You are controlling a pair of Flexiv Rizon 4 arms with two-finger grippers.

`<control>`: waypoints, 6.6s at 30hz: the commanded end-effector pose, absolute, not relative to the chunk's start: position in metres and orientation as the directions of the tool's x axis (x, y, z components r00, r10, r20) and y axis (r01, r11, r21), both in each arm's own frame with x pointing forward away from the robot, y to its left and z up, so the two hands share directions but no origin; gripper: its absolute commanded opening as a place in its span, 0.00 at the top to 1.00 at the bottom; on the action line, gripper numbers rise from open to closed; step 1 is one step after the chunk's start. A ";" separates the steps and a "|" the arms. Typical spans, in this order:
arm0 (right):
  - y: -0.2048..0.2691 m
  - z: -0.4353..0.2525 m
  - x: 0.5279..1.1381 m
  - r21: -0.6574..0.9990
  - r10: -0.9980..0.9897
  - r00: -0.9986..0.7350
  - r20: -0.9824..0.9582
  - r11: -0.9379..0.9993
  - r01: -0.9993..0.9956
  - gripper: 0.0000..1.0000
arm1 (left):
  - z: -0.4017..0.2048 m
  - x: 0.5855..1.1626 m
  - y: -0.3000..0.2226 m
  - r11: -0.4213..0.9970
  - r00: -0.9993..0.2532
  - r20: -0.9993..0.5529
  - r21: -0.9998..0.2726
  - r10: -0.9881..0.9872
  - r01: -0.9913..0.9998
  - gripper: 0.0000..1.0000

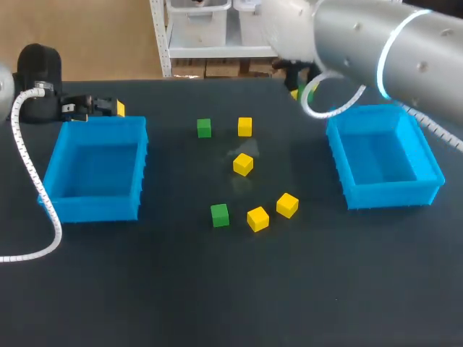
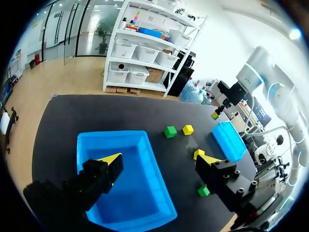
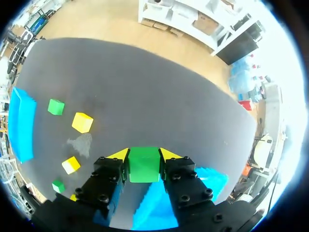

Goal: Put the green cubes in the right bin and the yellow cubes in the left bin.

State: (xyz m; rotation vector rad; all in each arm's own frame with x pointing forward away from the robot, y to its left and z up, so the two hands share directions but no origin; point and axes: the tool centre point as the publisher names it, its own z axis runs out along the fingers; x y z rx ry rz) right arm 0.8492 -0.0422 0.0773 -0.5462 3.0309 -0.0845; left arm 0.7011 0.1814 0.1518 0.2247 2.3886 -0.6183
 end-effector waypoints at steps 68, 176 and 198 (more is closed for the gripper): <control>0.044 0.095 0.804 -0.021 -0.652 -0.722 -0.231 0.745 -0.666 0.00 | 0.150 0.701 0.183 0.870 -0.770 -0.638 -0.379 0.001 0.316 0.00; 0.108 0.075 0.844 0.064 -0.954 -0.269 -0.130 0.263 -0.963 1.00 | 0.150 0.701 0.183 0.870 -0.770 -0.638 -0.379 0.001 0.316 0.00; -0.101 0.119 0.786 -0.006 -0.654 -0.720 -0.232 0.741 -0.671 1.00 | 0.150 0.701 0.183 0.870 -0.770 -0.638 -0.379 0.001 0.316 0.00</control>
